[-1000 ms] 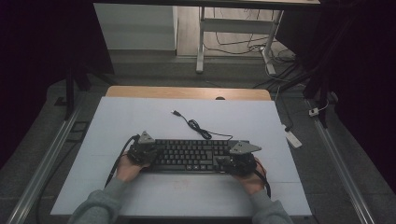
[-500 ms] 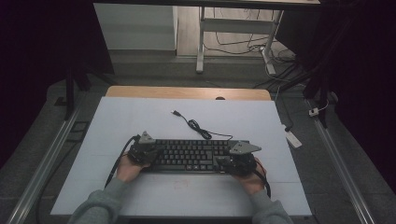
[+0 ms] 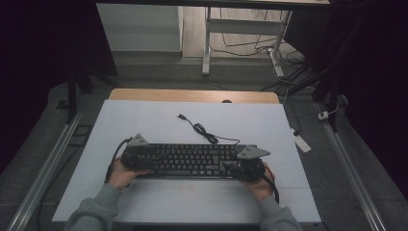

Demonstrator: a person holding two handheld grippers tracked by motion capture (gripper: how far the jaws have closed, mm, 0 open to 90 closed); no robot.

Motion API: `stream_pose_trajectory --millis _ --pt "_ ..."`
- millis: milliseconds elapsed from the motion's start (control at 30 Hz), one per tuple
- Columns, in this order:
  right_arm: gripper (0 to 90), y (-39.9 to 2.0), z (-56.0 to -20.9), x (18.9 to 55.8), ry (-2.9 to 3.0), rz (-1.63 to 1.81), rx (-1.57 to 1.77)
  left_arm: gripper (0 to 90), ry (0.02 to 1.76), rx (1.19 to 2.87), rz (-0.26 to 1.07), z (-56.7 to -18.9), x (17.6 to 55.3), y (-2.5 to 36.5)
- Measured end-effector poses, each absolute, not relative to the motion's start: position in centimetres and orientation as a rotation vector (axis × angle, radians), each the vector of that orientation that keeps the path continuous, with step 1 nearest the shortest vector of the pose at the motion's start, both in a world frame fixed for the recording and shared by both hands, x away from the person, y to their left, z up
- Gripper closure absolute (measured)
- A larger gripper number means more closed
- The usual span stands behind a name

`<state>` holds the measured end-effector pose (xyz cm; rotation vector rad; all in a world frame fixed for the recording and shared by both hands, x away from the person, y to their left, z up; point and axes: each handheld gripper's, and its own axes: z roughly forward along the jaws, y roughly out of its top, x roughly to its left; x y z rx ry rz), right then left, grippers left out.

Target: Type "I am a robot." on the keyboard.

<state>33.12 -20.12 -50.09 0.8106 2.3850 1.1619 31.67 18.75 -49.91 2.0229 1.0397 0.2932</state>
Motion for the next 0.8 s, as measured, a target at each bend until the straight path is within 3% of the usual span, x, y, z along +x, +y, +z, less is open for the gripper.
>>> stream_pose_trajectory --millis 267,800 --pt "49.0 -20.13 -50.06 33.12 2.386 1.156 0.809 35.3 1.043 2.026 0.247 -49.66 31.29 19.29" --pt "48.9 -20.14 -49.87 33.09 2.38 1.163 0.804 32.4 1.04 2.042 0.247 -49.69 31.26 18.93"
